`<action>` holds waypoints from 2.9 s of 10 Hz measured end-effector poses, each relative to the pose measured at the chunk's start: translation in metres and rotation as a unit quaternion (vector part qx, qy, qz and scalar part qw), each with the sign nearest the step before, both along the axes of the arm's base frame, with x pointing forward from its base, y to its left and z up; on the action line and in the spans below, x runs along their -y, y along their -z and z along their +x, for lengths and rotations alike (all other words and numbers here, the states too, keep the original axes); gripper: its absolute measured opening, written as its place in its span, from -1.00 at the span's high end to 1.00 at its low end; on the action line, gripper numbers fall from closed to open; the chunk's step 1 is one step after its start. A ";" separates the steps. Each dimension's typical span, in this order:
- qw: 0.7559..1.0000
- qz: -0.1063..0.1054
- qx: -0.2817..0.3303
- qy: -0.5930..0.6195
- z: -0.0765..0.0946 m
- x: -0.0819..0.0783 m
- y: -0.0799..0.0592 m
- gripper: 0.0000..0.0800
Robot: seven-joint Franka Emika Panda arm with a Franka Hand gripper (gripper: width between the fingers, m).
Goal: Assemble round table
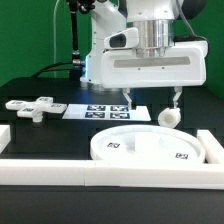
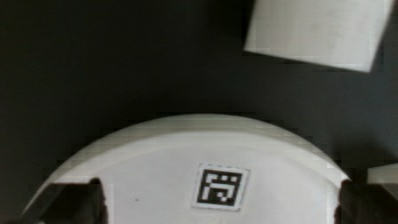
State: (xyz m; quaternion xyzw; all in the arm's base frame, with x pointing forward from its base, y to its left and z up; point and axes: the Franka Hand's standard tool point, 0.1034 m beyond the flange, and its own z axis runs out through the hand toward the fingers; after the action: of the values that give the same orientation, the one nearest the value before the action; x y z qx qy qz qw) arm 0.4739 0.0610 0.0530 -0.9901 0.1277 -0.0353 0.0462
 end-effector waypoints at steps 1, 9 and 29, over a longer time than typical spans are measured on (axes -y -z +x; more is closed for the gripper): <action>0.999 0.006 -0.003 0.036 0.000 -0.001 0.000 -0.62; 0.987 0.028 -0.020 0.157 -0.008 -0.025 0.008 -0.62; 0.858 0.160 -0.487 0.038 -0.035 -0.038 0.042 -0.62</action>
Offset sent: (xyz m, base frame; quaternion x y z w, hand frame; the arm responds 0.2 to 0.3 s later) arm 0.0000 0.0000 0.0000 0.0000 0.0000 0.1296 0.9916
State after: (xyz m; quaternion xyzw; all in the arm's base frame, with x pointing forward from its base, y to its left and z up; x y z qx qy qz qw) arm 0.4392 0.0988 0.0110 -0.8544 0.1752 0.4704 0.1346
